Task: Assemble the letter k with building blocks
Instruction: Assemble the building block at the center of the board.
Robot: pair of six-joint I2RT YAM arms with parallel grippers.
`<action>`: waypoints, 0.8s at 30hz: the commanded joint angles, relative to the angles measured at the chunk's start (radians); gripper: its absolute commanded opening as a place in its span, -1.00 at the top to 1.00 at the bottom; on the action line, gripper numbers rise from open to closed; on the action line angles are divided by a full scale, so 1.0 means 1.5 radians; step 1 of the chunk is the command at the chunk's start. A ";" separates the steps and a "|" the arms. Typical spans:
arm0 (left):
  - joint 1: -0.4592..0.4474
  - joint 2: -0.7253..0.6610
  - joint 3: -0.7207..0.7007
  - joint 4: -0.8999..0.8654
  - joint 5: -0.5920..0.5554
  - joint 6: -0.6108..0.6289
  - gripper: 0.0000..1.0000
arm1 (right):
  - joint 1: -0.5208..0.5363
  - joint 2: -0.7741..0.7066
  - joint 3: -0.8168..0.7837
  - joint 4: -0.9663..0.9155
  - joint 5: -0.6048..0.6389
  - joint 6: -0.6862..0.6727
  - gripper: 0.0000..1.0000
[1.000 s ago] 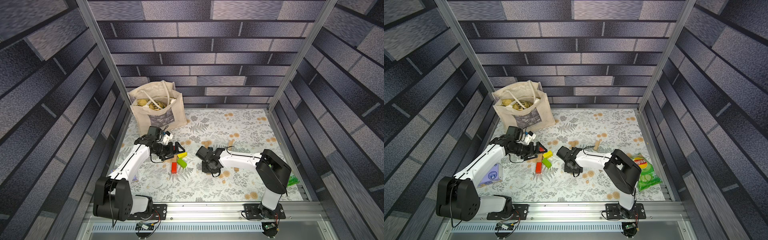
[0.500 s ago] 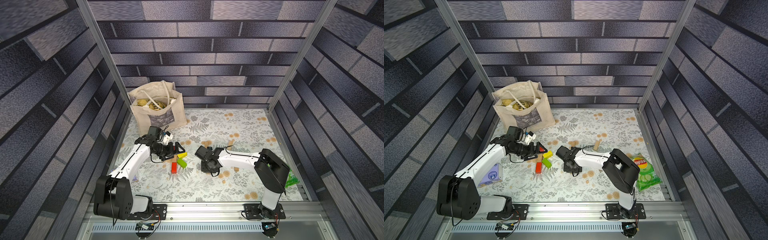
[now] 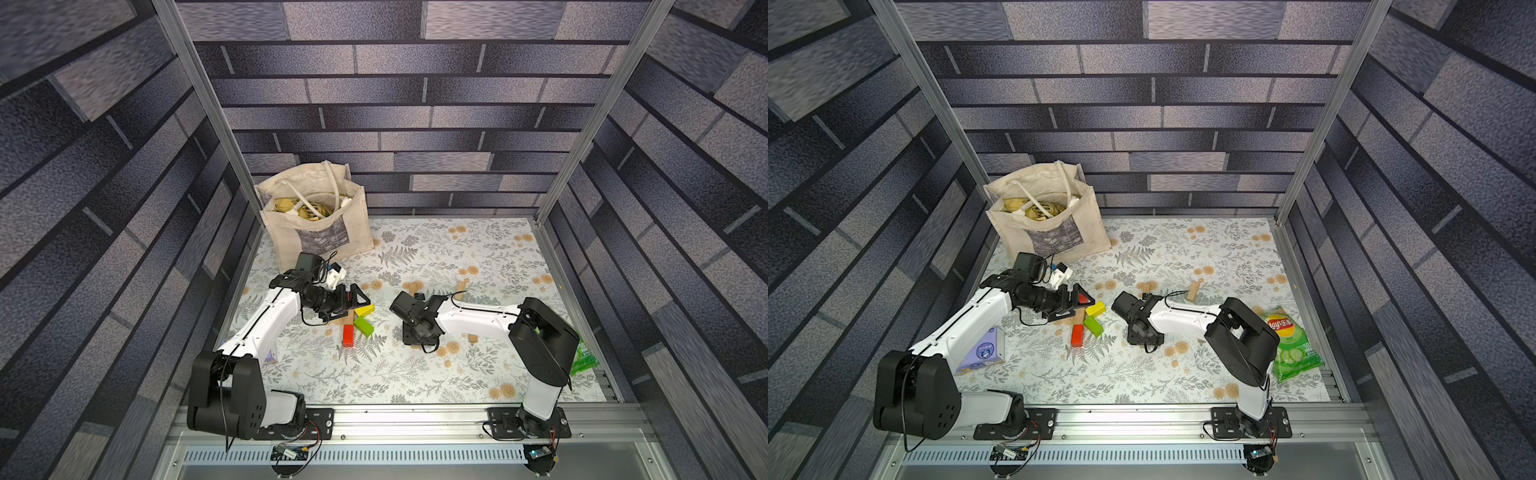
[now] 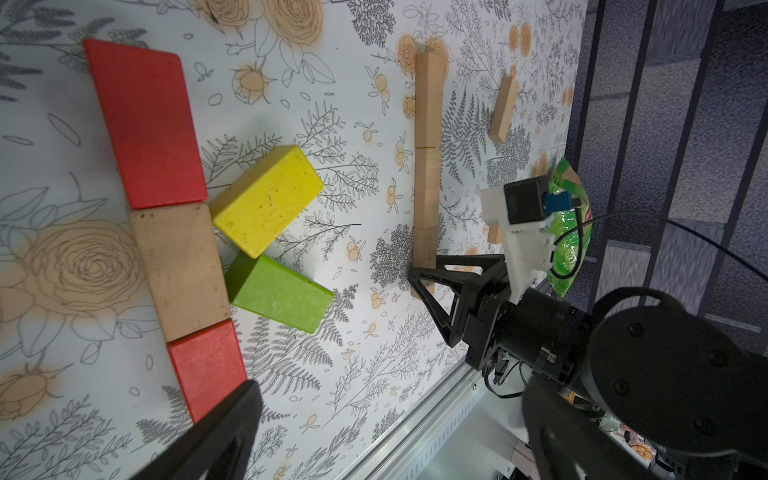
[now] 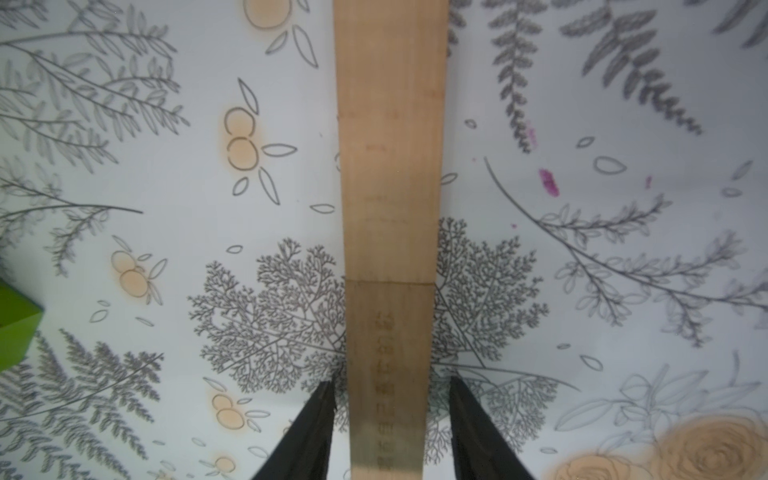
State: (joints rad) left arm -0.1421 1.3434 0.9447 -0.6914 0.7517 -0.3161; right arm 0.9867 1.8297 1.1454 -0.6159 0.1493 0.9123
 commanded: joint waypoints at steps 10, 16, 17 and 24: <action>0.005 0.008 -0.005 -0.007 -0.005 -0.002 -1.00 | 0.006 0.004 -0.002 -0.023 0.016 -0.005 0.04; 0.005 0.012 -0.003 -0.007 -0.008 0.000 -1.00 | 0.006 -0.015 -0.010 -0.019 0.032 -0.011 -0.21; 0.005 0.013 -0.002 -0.007 -0.008 0.000 -0.99 | 0.006 -0.017 -0.012 -0.017 0.032 -0.012 -0.25; 0.003 0.006 -0.005 -0.006 -0.015 0.007 -1.00 | 0.009 -0.084 -0.043 0.019 0.056 -0.029 -0.67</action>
State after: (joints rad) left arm -0.1421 1.3586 0.9447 -0.6914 0.7483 -0.3157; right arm 0.9882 1.7756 1.1004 -0.5999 0.1917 0.8867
